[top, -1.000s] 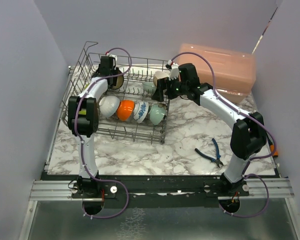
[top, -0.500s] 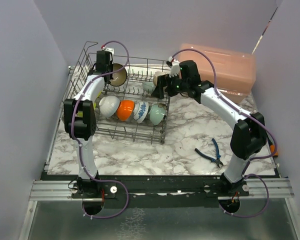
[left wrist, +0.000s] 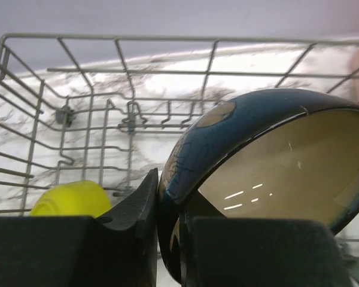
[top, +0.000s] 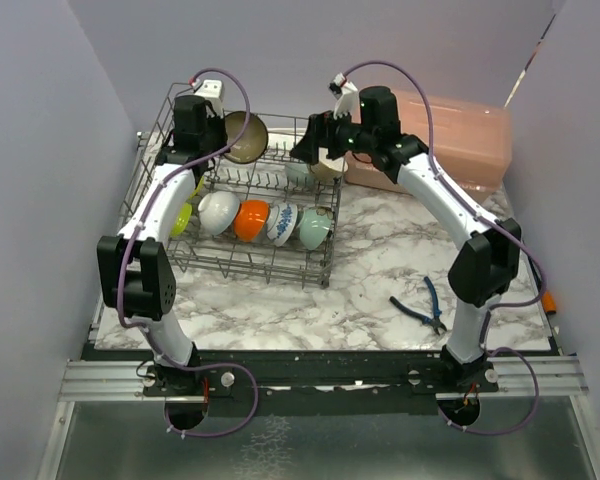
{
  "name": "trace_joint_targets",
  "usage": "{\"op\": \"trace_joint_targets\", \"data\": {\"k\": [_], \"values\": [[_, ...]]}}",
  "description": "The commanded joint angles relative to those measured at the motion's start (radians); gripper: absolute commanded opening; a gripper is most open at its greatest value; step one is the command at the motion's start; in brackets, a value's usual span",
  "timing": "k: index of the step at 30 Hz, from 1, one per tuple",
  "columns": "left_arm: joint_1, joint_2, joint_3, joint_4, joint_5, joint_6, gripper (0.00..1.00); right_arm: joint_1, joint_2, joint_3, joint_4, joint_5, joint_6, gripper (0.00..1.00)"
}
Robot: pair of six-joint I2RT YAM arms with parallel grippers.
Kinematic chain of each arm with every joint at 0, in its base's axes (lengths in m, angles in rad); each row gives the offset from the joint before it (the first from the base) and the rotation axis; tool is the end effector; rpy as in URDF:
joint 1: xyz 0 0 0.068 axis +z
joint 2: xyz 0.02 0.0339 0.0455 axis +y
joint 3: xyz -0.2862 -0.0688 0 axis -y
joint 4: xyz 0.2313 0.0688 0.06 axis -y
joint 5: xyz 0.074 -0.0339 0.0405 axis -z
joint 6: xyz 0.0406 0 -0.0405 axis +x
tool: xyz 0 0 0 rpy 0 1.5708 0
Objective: Load the bowls into the dish rack
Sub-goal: Turn the bowl upside down on the dish rack.
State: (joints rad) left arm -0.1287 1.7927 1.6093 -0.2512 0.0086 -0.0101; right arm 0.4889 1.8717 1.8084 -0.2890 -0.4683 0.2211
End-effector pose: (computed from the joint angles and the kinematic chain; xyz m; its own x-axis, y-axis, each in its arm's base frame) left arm 0.4217 -0.0549 0.3612 -0.4189 0.0440 -0.9070 0.1319 0.9912 -0.0128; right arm 0.3824 0.2242 0.3941 -0.4712 -0.0290 -0.8816 -0.7070 0.6100 0.3578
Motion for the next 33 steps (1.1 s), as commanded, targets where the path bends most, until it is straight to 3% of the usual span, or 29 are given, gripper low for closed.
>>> {"op": "trace_joint_targets", "data": {"k": [1, 7, 9, 11, 13, 15, 16, 20, 21, 27, 33], "values": [[-0.012, -0.152, -0.110, 0.217, 0.228, -0.154, 0.00, -0.002, 0.125, 0.122, 0.011, -0.114, 0.082, 1.00], [-0.081, -0.226, -0.222, 0.247, 0.259, -0.173, 0.00, 0.017, 0.251, 0.266, 0.037, -0.176, 0.138, 0.96], [-0.095, -0.242, -0.243, 0.248, 0.258, -0.166, 0.00, 0.027, 0.273, 0.294, 0.035, -0.181, 0.142, 0.89], [-0.098, -0.258, -0.255, 0.271, 0.266, -0.176, 0.00, 0.031, 0.294, 0.311, 0.021, -0.171, 0.143, 0.74], [-0.100, -0.278, -0.272, 0.297, 0.272, -0.195, 0.05, 0.031, 0.302, 0.311, 0.003, -0.147, 0.136, 0.44], [-0.098, -0.299, -0.290, 0.329, 0.302, -0.203, 0.21, 0.031, 0.292, 0.288, -0.006, -0.119, 0.119, 0.13], [-0.097, -0.309, -0.300, 0.335, 0.319, -0.203, 0.37, 0.031, 0.281, 0.273, -0.009, -0.097, 0.106, 0.02], [-0.071, -0.356, -0.343, 0.337, 0.347, -0.277, 0.95, 0.026, 0.212, 0.197, 0.005, -0.080, 0.067, 0.00], [-0.058, -0.369, -0.355, 0.340, 0.374, -0.308, 0.98, 0.024, 0.190, 0.178, 0.017, -0.091, 0.057, 0.00], [-0.004, -0.390, -0.415, 0.325, 0.591, -0.517, 0.99, 0.022, 0.043, 0.017, 0.168, -0.182, 0.077, 0.00], [0.000, -0.385, -0.481, 0.315, 0.747, -0.665, 0.99, 0.022, 0.007, 0.019, 0.176, -0.208, 0.079, 0.00]]}}
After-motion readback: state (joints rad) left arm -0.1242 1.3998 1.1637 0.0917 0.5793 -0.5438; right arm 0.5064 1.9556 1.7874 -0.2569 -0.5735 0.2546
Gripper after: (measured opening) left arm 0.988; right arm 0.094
